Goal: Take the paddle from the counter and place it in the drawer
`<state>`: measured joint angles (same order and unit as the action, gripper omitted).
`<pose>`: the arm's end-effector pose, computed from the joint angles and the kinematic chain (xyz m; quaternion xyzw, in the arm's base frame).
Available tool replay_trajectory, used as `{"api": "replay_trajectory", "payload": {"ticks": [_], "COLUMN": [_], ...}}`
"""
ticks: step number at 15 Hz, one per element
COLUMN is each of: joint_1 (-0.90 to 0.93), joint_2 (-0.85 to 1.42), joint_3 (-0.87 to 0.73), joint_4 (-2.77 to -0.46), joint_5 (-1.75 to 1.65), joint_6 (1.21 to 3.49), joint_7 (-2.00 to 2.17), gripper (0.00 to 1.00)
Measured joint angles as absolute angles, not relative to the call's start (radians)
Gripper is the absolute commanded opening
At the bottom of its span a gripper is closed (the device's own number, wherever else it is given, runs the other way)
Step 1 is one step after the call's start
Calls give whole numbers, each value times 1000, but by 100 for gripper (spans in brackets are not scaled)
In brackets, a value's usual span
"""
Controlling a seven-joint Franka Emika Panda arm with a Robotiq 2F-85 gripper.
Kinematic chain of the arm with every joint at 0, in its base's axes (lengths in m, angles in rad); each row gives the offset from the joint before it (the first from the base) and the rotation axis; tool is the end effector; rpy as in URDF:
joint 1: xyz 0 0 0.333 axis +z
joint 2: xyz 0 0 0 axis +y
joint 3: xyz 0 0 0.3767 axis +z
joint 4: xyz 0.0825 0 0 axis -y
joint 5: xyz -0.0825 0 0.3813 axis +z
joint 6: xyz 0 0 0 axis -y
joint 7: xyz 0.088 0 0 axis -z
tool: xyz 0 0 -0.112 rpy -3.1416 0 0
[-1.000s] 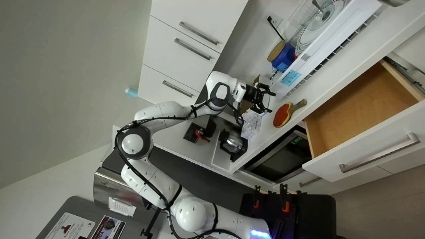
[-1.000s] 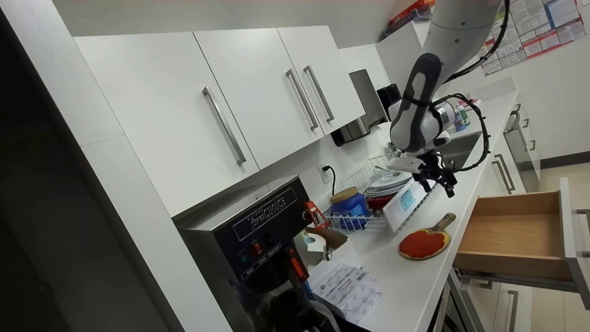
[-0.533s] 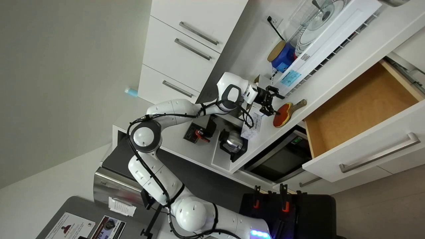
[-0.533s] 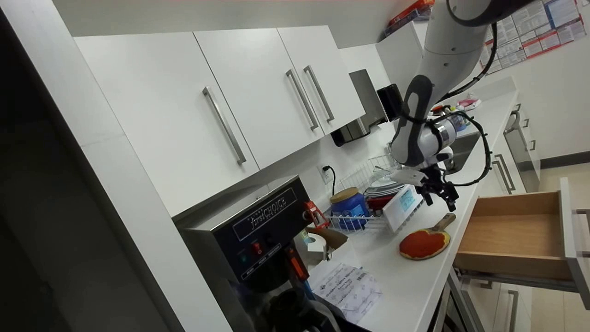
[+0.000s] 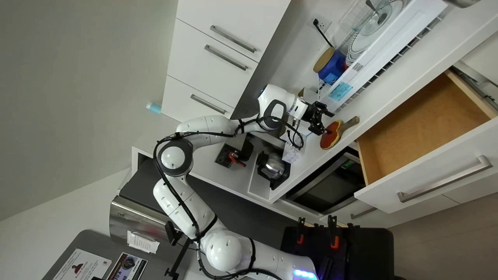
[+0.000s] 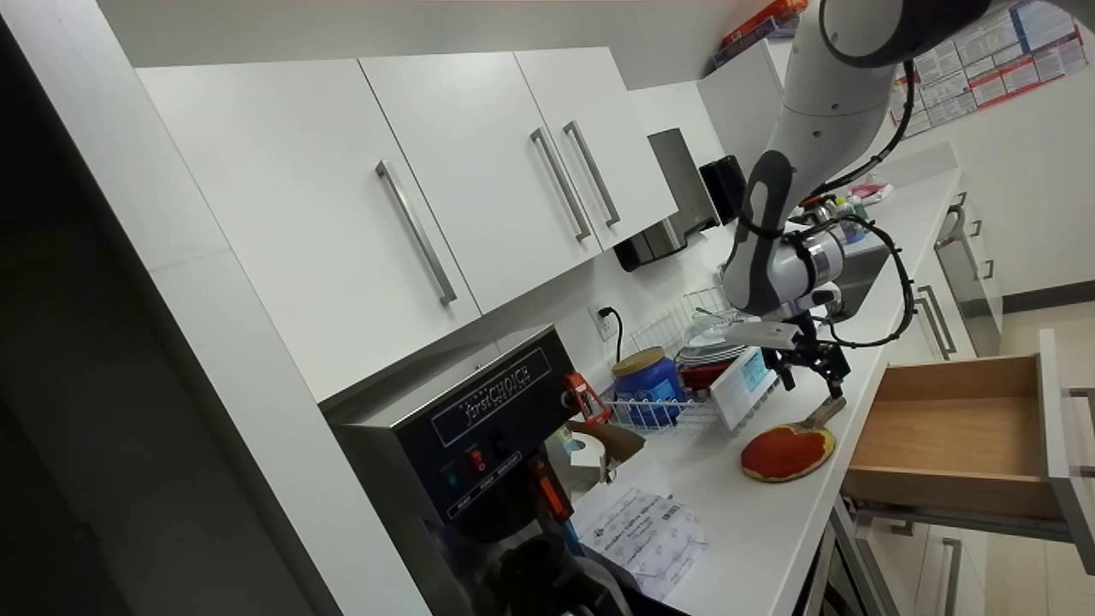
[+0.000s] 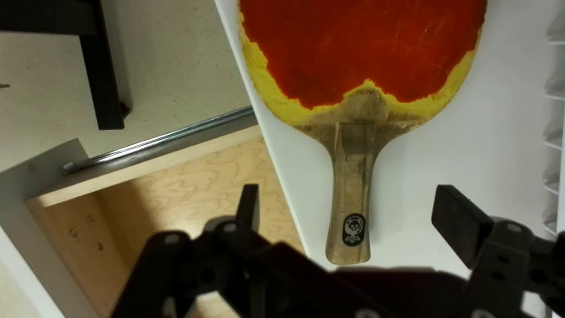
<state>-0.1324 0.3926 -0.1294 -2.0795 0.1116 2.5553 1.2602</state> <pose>0.5984 -0.1571 0.2993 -0.6959 0.7168 -0.0347 0.0285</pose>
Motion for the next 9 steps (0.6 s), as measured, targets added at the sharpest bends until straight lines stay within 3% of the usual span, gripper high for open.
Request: {"api": "replay_trajectory", "payload": {"ticks": [9], "joint_1": [-95], "joint_2": [482], "joint_3": [-166], "joint_4": [-2007], "joint_5": [111], "joint_6": [2555], "joint_7": [1262], "gripper": [100]}}
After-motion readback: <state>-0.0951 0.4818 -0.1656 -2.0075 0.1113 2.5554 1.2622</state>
